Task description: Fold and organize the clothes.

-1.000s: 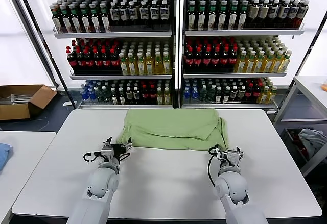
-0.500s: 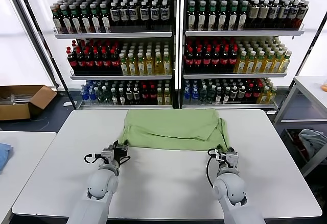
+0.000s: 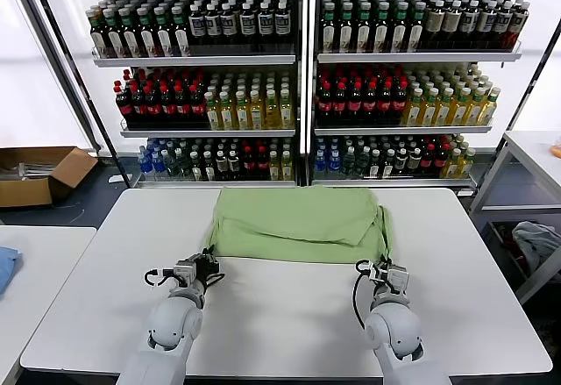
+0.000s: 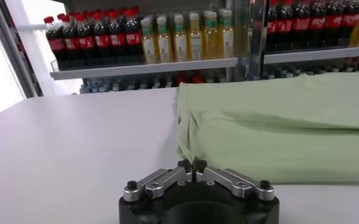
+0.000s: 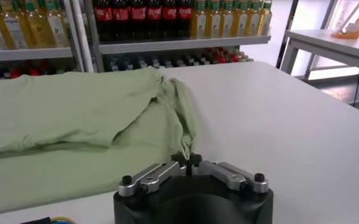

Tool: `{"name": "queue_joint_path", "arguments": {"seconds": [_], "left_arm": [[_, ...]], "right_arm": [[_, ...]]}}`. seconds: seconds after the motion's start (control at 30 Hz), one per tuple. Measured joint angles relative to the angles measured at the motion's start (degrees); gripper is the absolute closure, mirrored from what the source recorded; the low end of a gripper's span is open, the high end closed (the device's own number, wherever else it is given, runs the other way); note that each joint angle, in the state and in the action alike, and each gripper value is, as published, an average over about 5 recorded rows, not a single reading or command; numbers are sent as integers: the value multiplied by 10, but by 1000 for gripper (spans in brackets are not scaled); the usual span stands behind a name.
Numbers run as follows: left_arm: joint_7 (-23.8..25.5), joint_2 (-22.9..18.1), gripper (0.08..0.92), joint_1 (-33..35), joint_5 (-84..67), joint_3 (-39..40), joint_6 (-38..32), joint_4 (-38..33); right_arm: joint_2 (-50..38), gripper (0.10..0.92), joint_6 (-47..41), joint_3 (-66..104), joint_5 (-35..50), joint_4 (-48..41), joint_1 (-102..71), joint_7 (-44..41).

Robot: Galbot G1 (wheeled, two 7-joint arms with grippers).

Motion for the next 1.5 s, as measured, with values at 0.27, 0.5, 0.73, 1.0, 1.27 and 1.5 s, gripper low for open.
{"name": "queue_joint_path", "arguments": {"seconds": [0.27,0.5,0.73,1.0,1.27,1.5], "left_arm": [[-4,-8,916,55,13,-14,-5,-76],[-16,0,916,144,30,-31,-11,-180],[-26,5,916,254,47,-46,-20,-279],[-30,5,916,346,65,-48,-28,-331],[-35,3,887,390,77,-56,-29,-359],[-35,1,692,404,86,-70,-29,-394]], "right_arm": [[4,907,-3,-5,-12,68,-45,7],[-4,907,4,0,-34,149,-131,8],[-12,907,11,-1,-58,222,-232,16],[-17,901,21,-14,-87,259,-316,23],[-30,703,29,-21,-96,286,-368,26],[-39,504,30,-14,-85,325,-385,32]]}}
